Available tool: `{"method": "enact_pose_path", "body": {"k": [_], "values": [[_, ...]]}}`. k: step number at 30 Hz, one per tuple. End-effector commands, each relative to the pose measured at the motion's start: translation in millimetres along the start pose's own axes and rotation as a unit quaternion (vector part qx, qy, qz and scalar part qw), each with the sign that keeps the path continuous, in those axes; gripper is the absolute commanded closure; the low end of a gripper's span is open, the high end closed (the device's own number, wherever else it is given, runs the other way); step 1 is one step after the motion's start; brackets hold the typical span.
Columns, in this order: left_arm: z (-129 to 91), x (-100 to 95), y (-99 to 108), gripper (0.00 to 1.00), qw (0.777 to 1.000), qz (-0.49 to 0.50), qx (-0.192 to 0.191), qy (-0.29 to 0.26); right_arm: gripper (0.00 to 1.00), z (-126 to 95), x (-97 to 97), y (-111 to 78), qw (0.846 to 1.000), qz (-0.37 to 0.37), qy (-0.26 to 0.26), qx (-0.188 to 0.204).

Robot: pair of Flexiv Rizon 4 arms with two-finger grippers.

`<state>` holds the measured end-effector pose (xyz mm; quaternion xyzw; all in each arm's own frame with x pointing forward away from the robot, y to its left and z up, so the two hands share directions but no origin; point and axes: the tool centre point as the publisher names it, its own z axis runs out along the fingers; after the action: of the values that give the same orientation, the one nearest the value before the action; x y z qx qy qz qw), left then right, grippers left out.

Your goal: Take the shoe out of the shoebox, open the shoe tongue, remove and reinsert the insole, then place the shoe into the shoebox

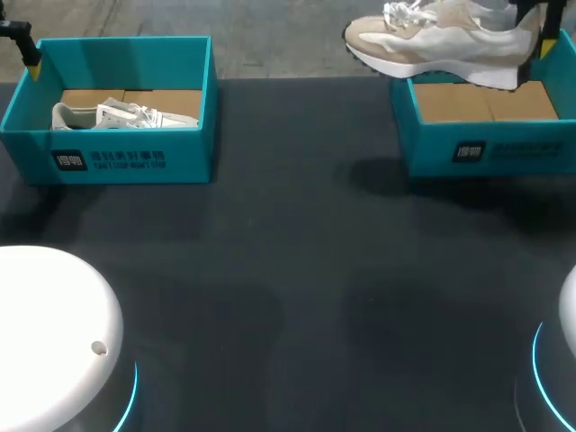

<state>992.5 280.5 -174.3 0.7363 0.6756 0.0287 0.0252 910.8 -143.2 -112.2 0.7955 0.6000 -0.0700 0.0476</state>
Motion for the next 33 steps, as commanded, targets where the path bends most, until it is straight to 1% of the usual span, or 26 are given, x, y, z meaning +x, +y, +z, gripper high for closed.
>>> {"method": "enact_pose_path", "body": {"k": [1,7,11,12,14,16,20,21,22,24,27,33], "values": [[-1,-0.3,-1,0.0,1.0,0.0,0.0,0.002,1.0,4,14.2,-21.1,0.986,-0.023,-0.014,-0.167],[-1,-0.3,-1,0.0,1.0,0.0,0.0,0.002,1.0,17,32.7,-56.8,0.983,-0.05,0.0,-0.175],[-1,-0.3,-1,0.0,1.0,0.0,0.0,0.002,1.0,28,45.3,-83.3,0.983,-0.035,0.007,-0.179],[-1,-0.3,-1,0.0,1.0,0.0,0.0,0.002,1.0,32,48.9,-88.7,0.984,-0.027,-0.002,-0.177],[-1,-0.3,-1,0.0,1.0,0.0,0.0,0.002,1.0,39,56.3,-101.2,0.984,-0.029,0.019,-0.177],[-1,-0.3,-1,0.0,1.0,0.0,0.0,0.002,1.0,48,64.3,-111.8,0.984,-0.023,0.01,-0.174],[-1,-0.3,-1,0.0,1.0,0.0,0.0,0.002,1.0,68,83.3,-134.1,0.986,-0.014,0.012,-0.163],[-1,-0.3,-1,0.0,1.0,0.0,0.0,0.002,1.0,71,87.0,-137.2,0.987,-0.014,0.011,-0.159],[-1,-0.3,-1,0.0,1.0,0.0,0.0,0.002,1.0,78,94.8,-142.4,0.988,-0.012,-0.005,-0.152],[-1,-0.3,-1,0.0,1.0,0.0,0.0,0.002,1.0,87,103.8,-150.3,0.989,-0.014,0.01,-0.146],[-1,-0.3,-1,0.0,1.0,0.0,0.0,0.002,1.0,97,115.0,-159.3,0.99,-0.004,0.014,-0.138],[-1,-0.3,-1,0.0,1.0,0.0,0.0,0.002,1.0,97,115.0,-159.3,0.99,-0.004,0.014,-0.138]]}}
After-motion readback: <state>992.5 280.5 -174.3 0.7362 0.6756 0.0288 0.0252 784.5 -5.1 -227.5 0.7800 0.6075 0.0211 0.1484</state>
